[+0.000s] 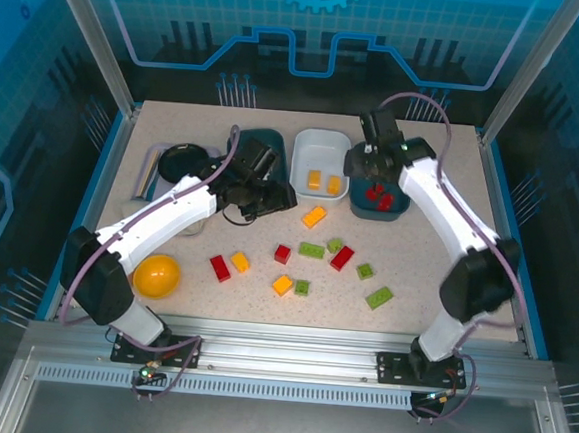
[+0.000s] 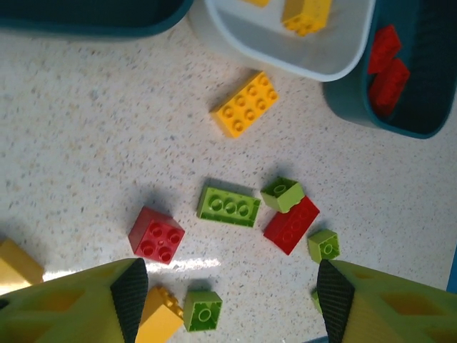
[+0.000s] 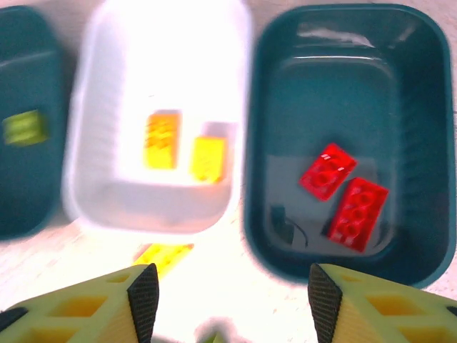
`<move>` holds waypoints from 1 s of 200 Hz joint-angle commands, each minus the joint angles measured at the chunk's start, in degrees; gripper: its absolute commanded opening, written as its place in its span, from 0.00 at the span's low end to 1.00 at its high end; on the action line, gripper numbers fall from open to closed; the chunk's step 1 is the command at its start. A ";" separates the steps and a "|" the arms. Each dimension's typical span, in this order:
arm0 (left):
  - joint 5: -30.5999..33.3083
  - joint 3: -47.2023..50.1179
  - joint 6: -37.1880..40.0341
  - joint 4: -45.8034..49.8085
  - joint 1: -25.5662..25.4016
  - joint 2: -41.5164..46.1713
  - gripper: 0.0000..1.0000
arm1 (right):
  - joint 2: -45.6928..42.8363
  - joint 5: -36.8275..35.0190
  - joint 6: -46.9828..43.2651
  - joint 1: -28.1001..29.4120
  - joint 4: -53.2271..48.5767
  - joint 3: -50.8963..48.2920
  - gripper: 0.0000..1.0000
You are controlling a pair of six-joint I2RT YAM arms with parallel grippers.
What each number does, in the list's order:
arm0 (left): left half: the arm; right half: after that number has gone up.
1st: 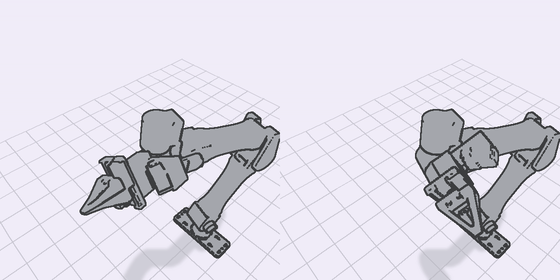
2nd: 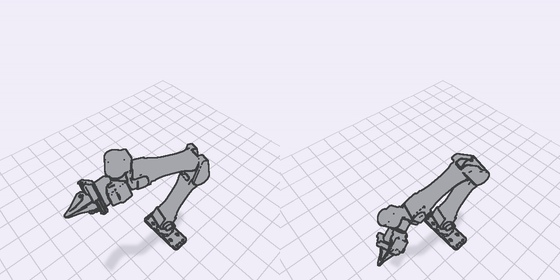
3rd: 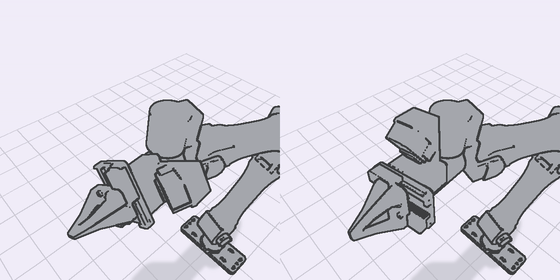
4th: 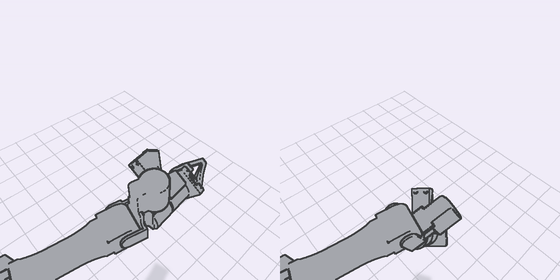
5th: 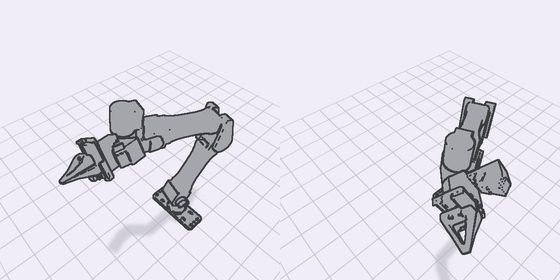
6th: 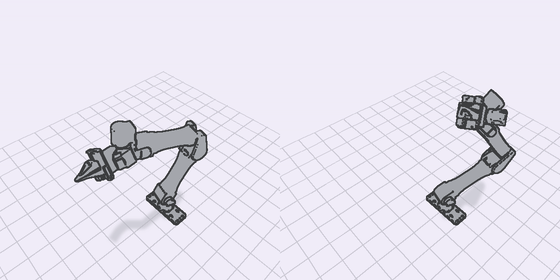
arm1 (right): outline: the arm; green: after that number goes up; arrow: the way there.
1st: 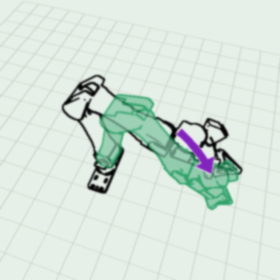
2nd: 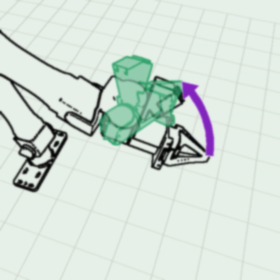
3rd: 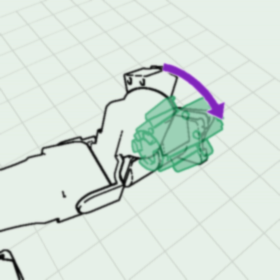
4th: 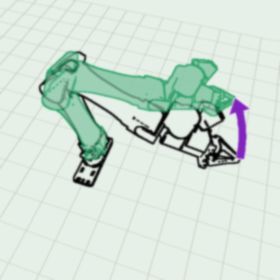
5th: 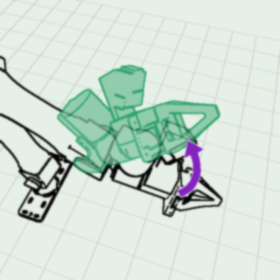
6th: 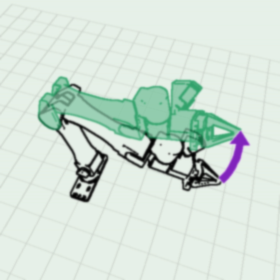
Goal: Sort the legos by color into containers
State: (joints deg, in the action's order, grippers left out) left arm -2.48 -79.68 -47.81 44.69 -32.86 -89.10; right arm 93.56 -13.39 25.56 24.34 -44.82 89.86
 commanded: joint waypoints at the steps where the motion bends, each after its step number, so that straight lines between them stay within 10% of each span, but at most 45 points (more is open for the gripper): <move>1: -3.59 -4.12 -9.04 4.96 -0.44 -3.88 0.67 | -9.20 6.26 -5.81 2.86 6.50 -10.78 0.61; 113: -2.96 -12.47 -51.20 4.28 -10.01 -23.48 0.69 | -41.24 16.84 -2.84 10.64 4.10 -39.15 0.67; 200: 0.13 -16.13 -61.61 1.25 -10.94 -34.69 0.67 | -46.53 15.76 -1.92 10.55 1.48 -41.34 0.68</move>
State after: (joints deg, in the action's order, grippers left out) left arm -3.92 -93.86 -105.01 46.17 -43.46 -121.62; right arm 48.21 2.17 22.72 34.15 -42.02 49.30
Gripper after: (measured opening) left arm 0.671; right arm 0.681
